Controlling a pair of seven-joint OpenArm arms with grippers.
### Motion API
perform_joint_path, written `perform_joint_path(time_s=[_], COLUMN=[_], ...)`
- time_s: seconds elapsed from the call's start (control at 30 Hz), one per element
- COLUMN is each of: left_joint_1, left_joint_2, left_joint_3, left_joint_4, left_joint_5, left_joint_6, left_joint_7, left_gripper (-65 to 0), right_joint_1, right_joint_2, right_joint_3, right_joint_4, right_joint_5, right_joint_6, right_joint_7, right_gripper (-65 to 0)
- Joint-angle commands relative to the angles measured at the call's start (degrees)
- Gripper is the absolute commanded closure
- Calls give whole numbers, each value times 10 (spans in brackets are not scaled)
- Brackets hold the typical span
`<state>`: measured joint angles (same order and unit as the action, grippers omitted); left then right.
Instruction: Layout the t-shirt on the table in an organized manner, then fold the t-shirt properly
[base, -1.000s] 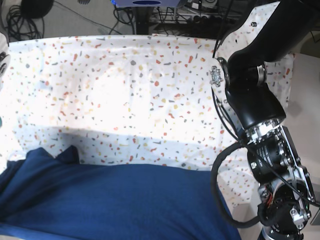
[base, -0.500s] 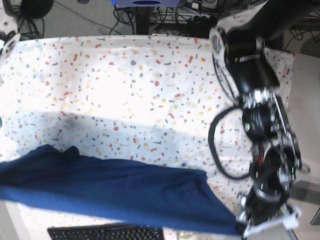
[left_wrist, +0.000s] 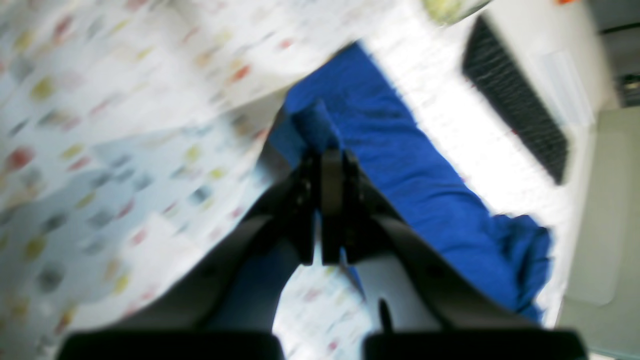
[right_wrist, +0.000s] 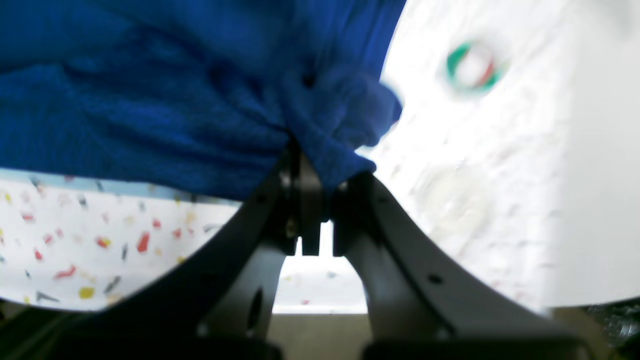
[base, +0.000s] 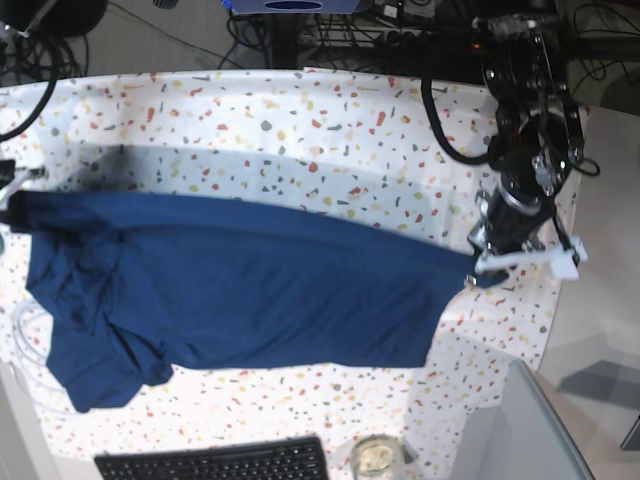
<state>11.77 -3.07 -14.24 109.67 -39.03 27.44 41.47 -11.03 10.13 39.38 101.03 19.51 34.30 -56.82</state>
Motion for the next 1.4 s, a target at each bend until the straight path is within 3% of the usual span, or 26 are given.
perform_joint_path(time_s=[0.0,0.23,0.4,0.73,1.1,1.23,1.37], left_joint_1=[13,75,96,105,101,101,103], left_joint_2=[-2,-10,-15,-13,-13,-11,-11], left_joint_3=[-1,-15,-48,-46,-46,-46,-46], left_joint_4=[10,-1,-34,-122,-125,-122,-123], left_joint_5=[2,4,5,5,5,5,4], left_joint_6=[-3,-3,-3,-3,-3,-3,-3], left_joint_7=[-9,-9,-9,-9,-9,-9,-8], left_gripper=[0,0,0,0,0,0,0], right_joint_1=[-3,-45,-61,-68,-85,-84,-84], right_joint_2=[4,2,1,0,-37,-38,-38], right_joint_3=[3,3,3,3,12,40,59], right_joint_4=[-10,-123,-153,-176,-174,-172,-167], right_joint_5=[8,8,8,6,5,5,6], right_joint_6=[1,1,1,-2,-4,-48,-52], right_joint_7=[13,76,82,80,83,81,79], right_gripper=[-2,-2,-2,-2,-8,-128,-270])
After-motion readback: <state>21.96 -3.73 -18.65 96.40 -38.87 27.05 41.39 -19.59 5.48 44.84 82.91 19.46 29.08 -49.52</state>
